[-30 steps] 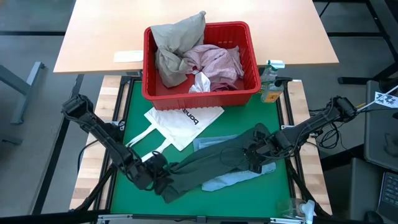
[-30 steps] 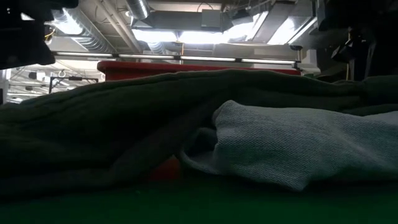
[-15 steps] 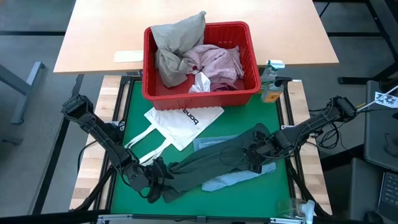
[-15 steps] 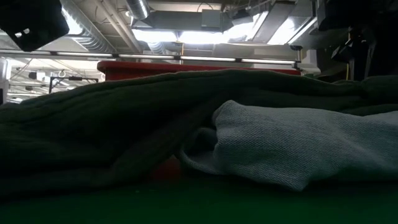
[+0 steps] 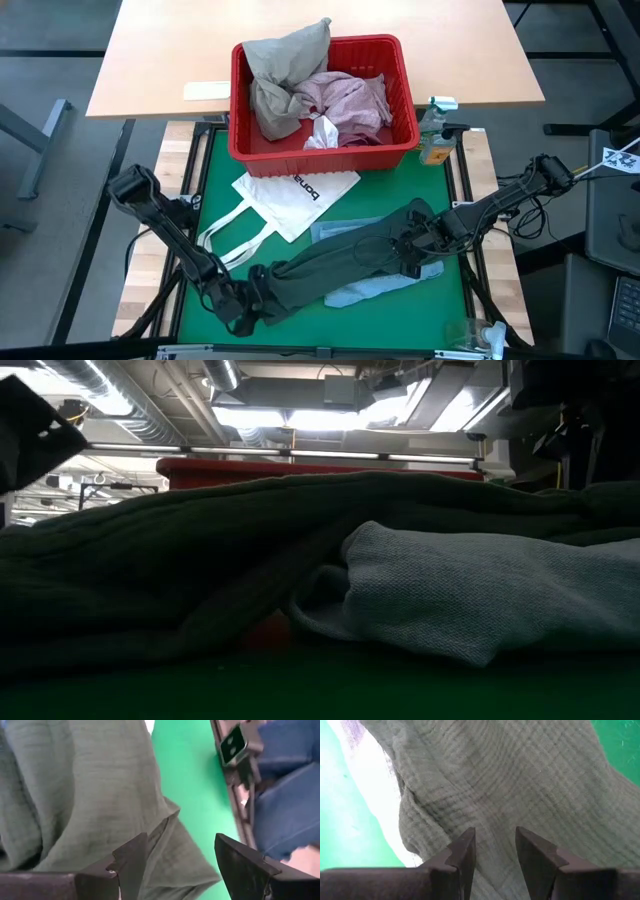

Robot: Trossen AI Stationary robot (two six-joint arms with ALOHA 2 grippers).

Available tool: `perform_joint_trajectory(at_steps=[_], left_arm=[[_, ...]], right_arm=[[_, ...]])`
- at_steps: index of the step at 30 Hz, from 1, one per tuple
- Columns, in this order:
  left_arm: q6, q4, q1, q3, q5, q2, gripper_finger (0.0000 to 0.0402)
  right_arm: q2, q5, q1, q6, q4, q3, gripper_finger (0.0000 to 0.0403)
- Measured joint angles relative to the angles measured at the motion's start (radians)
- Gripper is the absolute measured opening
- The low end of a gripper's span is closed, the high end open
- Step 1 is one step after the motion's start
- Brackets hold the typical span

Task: Fold laundry
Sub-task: Fold the green shirt

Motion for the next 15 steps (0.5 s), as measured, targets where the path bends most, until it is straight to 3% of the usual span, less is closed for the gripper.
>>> perform_joint_trajectory(at_steps=[8,15], left_arm=[[0.233,-0.008,-0.03,0.0,0.002,0.044,0.0224],[0.312,-0.026,-0.046,0.0,0.086,0.097,0.0224]], right_arm=[[0.0,0.0,0.0,0.02,0.0,0.0,0.014],[0.0,0.0,0.0,0.032,0.001,0.0,0.014]])
